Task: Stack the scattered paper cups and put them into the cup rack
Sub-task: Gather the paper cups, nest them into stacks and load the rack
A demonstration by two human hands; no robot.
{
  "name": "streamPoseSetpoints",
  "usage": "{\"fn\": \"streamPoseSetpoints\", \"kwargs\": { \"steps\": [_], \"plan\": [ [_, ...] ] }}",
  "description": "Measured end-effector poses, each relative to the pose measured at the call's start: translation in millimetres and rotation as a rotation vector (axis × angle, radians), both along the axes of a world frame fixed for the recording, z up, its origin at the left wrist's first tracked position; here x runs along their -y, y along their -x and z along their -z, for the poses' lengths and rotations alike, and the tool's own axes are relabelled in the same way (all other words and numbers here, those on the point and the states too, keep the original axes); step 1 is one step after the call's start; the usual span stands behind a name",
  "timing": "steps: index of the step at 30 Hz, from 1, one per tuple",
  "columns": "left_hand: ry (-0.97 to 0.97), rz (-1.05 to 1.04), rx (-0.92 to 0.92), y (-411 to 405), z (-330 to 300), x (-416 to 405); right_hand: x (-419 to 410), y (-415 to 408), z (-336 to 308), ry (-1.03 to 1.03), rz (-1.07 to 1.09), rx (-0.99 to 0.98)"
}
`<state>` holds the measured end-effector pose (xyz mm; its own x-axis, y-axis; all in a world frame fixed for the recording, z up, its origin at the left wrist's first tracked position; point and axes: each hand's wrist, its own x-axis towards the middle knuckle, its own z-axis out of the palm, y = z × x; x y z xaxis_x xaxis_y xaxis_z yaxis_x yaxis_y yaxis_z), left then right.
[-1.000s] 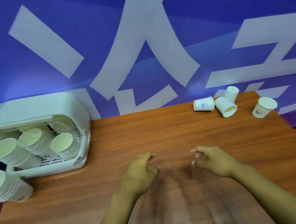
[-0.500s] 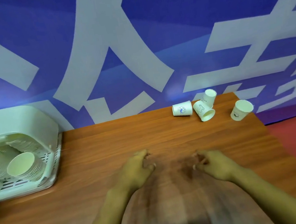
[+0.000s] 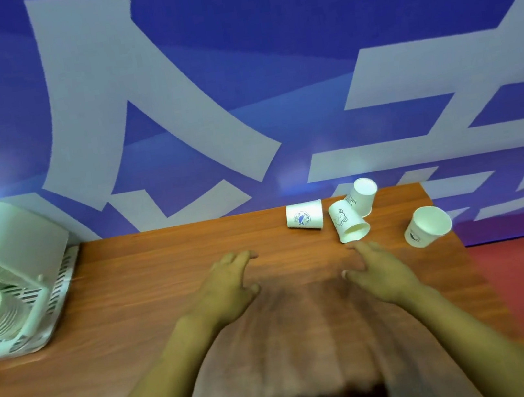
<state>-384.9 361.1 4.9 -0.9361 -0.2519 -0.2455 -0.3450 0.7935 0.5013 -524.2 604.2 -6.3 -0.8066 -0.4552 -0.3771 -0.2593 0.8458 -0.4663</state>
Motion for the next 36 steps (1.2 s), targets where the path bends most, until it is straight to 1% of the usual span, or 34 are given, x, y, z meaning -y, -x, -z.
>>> {"fn": "streamPoseSetpoints", "kwargs": {
  "steps": [6, 10, 14, 17, 20, 24, 26, 28, 33, 36],
  "plan": [
    [0.047, 0.010, 0.004, 82, 7, -24, -1, 63, 19, -0.035, 0.060, -0.040],
    [0.101, 0.010, 0.020, 126, 25, -30, 5, 90, 37, -0.039, 0.124, -0.051],
    [0.205, 0.030, 0.094, 158, 56, -41, 7, 103, 55, -0.024, 0.218, 0.029],
    [0.249, 0.031, 0.082, 182, 73, -49, 8, 113, 65, -0.035, 0.255, 0.090],
    [0.294, 0.034, 0.084, 197, 87, -56, 10, 119, 72, -0.050, 0.255, 0.099],
    [0.349, 0.064, 0.121, 205, 103, -59, 12, 125, 78, -0.029, 0.268, 0.106],
    [0.396, 0.083, 0.112, 204, 106, -60, 12, 127, 78, -0.024, 0.254, 0.124],
    [0.399, 0.077, 0.108, 200, 105, -60, 11, 124, 76, -0.027, 0.245, 0.142],
    [0.292, 0.007, 0.165, 174, 94, -55, 8, 106, 63, -0.041, 0.213, 0.135],
    [0.212, -0.072, 0.109, 148, 77, -50, 4, 94, 47, -0.045, 0.175, 0.129]
  ]
}}
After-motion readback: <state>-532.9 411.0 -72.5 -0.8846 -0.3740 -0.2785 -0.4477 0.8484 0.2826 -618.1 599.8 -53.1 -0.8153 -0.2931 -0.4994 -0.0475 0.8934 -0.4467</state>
